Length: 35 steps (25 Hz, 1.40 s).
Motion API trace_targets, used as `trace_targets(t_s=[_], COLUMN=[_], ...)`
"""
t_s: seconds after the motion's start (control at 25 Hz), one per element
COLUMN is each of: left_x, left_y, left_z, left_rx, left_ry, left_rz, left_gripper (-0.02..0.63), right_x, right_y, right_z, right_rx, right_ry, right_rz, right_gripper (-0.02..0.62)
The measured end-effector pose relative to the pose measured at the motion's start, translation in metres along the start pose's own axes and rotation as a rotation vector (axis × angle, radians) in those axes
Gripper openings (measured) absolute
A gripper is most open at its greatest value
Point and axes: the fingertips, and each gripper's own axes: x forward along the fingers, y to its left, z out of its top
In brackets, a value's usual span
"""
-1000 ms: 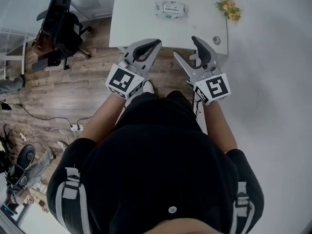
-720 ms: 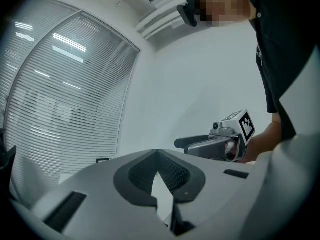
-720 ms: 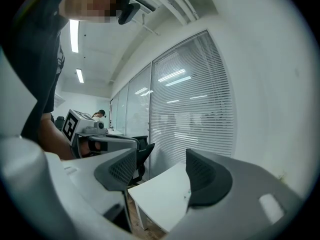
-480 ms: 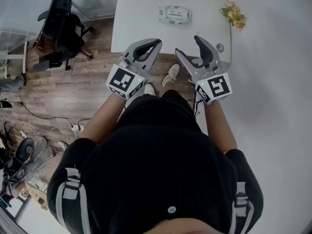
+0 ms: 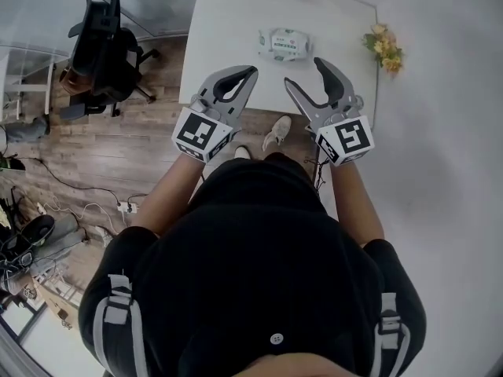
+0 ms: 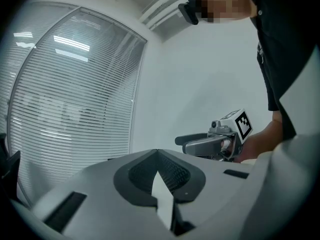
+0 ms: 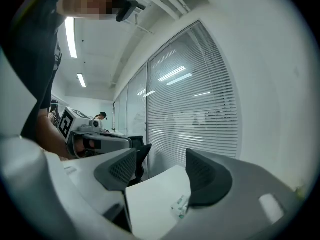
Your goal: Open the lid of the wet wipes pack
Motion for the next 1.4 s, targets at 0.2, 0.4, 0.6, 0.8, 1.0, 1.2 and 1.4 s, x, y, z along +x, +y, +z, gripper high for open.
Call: trace_targets(t_s=[0.2,0.4,0.6,0.8,1.0,1.2,1.4], left_x=[0.045,0.085,0.116,0.132,0.141,0.155,0.169], left_y=[0.021,0.037,0.046,0.055,0.06,0.072,0.088], left_z=[-0.01,-0.019,-0.032,-0.053,-0.079,-0.113,-0.143], left_rx=[-0.005,-0.019,-0.031,-0.037,-0.039,-0.047,-0.072], left_ry=[0.036,0.068,0.111,0.165,0.223,0.285,0.332], left_rz=[0.03,0.066,0.114,0.171,0.203,0.221,0.217], left_gripper=[0.008,0.008,0.008,0.008,0.008,0.008,0.008], right_x=[0.023,0.043,0.053,0.064,0.075,0.088,0.103], right_y=[-0.045,-0.082,-0.115,-0.135,-0.144,-0.155,-0.16], right_z=[-0.02,-0.044,-0.067,-0.092,-0.117,-0.145,-0.174], right_rx=[0.008,0.023,0.034,0.031,0.022,-0.002,-0.022], right_ry=[0.049,0.106,0.146,0.185,0.234,0.299,0.362], right_rz=[0.034,0.077,0.125,0.174,0.202,0.21,0.224], right_gripper=[0.313,0.313,0.313,0.313,0.313,0.313,0.313])
